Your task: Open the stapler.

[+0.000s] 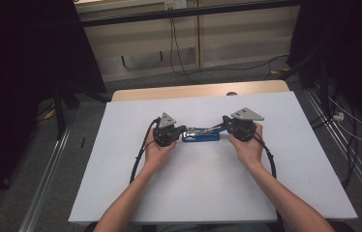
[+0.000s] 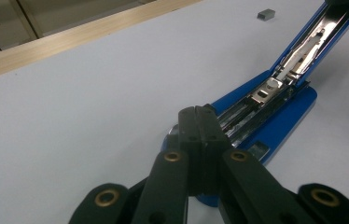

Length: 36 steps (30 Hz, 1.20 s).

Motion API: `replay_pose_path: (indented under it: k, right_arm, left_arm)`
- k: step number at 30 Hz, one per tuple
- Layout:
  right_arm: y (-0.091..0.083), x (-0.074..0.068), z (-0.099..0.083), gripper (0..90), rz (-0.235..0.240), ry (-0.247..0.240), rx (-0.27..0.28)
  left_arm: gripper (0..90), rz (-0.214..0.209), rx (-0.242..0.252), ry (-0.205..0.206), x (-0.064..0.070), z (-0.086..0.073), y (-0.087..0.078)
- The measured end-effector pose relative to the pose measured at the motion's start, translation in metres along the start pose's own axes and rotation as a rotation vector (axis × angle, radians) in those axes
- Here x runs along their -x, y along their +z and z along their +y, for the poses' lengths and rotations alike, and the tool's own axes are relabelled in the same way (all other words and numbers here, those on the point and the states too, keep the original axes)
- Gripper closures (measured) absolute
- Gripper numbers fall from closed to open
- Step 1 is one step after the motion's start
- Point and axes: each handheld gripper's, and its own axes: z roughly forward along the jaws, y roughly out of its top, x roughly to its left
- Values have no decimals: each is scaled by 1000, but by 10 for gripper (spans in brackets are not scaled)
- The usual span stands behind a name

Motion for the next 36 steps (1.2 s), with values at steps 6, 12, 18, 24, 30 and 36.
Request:
replay_pose_path:
  k: [6,12,18,24,30,36]
  right_arm:
    - [-2,6,-7,900,4,9,-8]
    - [-2,10,-11,900,7,4,-17]
    - [-4,16,-16,900,4,9,-27]
    - [-4,17,-18,900,5,11,-38]
    - [-2,16,-20,900,13,17,-54]
    - [-2,17,-21,900,7,17,-56]
  left_arm:
    - [900,0,1,-1,0,0,0]
    - [900,-1,1,-3,0,0,0]
    - [900,-1,0,-2,0,0,0]
    - [900,-4,1,-4,0,0,0]
    - [900,-4,0,-4,-1,0,0]
    - [900,-3,1,-5,-1,0,0]
